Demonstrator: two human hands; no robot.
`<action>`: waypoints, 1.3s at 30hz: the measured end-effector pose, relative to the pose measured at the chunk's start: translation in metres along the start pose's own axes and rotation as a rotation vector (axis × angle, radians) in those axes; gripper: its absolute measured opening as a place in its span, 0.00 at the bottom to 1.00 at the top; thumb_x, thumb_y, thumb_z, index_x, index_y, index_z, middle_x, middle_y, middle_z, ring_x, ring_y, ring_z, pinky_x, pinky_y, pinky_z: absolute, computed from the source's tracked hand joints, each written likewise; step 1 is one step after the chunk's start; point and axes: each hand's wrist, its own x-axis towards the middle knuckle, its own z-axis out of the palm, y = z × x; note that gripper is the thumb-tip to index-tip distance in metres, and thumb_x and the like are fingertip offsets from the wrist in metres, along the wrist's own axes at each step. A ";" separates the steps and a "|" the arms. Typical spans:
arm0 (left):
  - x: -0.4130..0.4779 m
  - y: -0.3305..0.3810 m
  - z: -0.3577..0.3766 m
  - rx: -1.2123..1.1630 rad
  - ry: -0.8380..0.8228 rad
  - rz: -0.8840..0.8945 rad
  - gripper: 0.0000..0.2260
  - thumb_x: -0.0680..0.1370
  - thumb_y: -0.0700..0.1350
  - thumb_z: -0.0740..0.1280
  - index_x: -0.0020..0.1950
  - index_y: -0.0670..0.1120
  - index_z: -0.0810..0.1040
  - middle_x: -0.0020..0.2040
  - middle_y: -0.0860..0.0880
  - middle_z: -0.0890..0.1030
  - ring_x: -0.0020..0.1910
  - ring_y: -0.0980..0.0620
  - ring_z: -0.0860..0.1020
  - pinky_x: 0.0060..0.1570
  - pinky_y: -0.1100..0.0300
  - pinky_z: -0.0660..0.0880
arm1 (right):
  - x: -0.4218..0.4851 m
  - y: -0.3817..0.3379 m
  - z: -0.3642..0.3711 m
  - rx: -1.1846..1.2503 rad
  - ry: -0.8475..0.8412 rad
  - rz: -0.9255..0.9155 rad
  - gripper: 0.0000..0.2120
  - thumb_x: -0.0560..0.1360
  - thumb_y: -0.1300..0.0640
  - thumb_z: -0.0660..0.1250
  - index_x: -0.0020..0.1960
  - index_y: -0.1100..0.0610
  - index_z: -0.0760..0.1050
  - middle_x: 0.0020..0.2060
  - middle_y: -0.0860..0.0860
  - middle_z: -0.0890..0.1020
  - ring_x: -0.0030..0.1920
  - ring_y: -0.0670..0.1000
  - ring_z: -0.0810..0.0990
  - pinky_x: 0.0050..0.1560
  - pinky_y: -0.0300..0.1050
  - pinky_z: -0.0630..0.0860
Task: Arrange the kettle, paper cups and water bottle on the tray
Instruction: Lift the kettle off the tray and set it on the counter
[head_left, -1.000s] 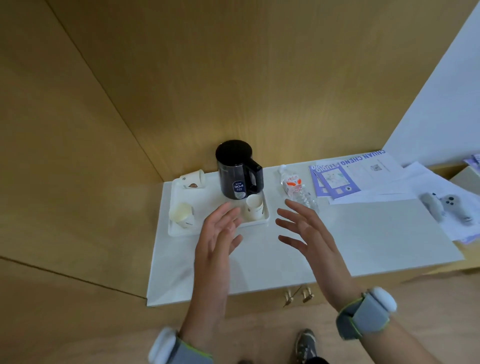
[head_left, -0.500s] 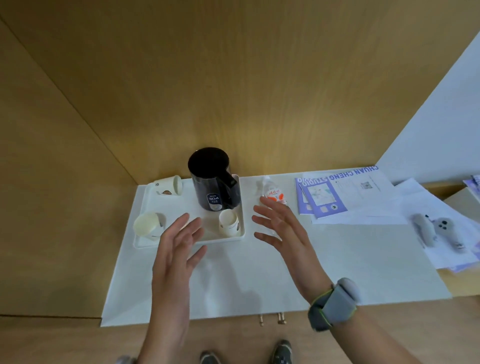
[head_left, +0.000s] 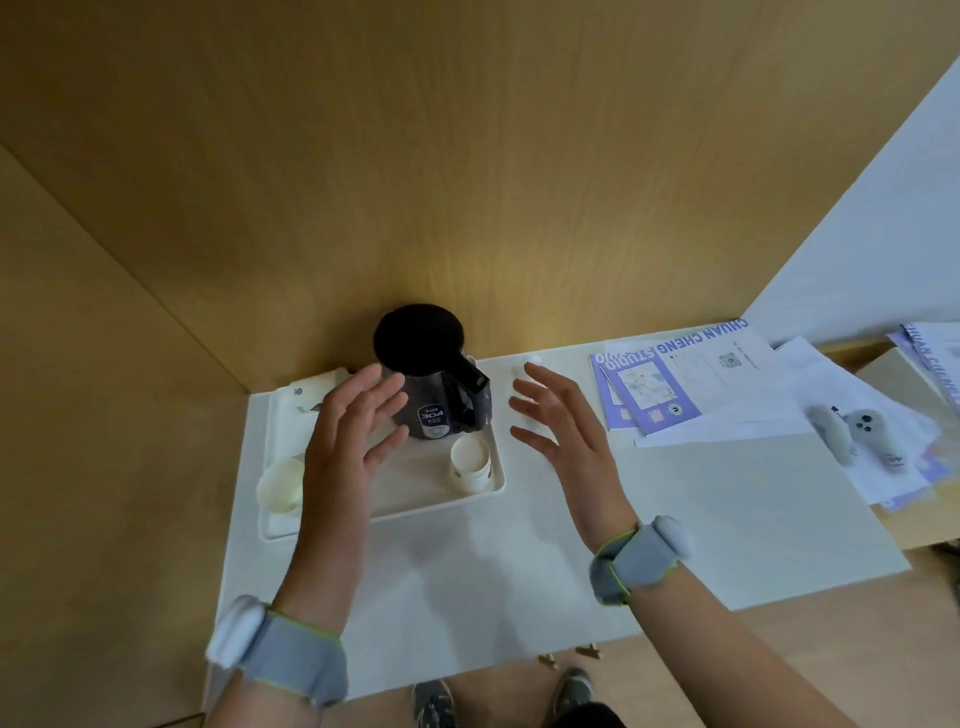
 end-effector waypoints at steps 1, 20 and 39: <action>0.006 0.000 -0.001 0.007 0.005 0.002 0.15 0.85 0.52 0.58 0.70 0.53 0.76 0.66 0.52 0.84 0.68 0.54 0.81 0.70 0.44 0.75 | 0.005 0.001 0.002 0.000 0.002 -0.003 0.20 0.81 0.48 0.62 0.71 0.51 0.75 0.66 0.52 0.82 0.67 0.51 0.81 0.69 0.57 0.78; 0.116 -0.034 -0.005 0.035 0.196 -0.049 0.13 0.86 0.49 0.61 0.69 0.47 0.77 0.65 0.51 0.83 0.66 0.58 0.81 0.71 0.45 0.75 | 0.086 0.053 0.010 -0.123 0.009 -0.034 0.13 0.83 0.51 0.62 0.61 0.52 0.82 0.58 0.47 0.85 0.64 0.52 0.82 0.67 0.61 0.77; 0.163 -0.065 0.006 0.139 0.140 -0.145 0.23 0.74 0.69 0.63 0.66 0.64 0.80 0.68 0.59 0.81 0.71 0.57 0.76 0.76 0.46 0.69 | 0.109 0.082 0.030 -0.253 -0.049 0.030 0.17 0.84 0.49 0.57 0.53 0.58 0.81 0.44 0.51 0.83 0.48 0.51 0.81 0.49 0.35 0.75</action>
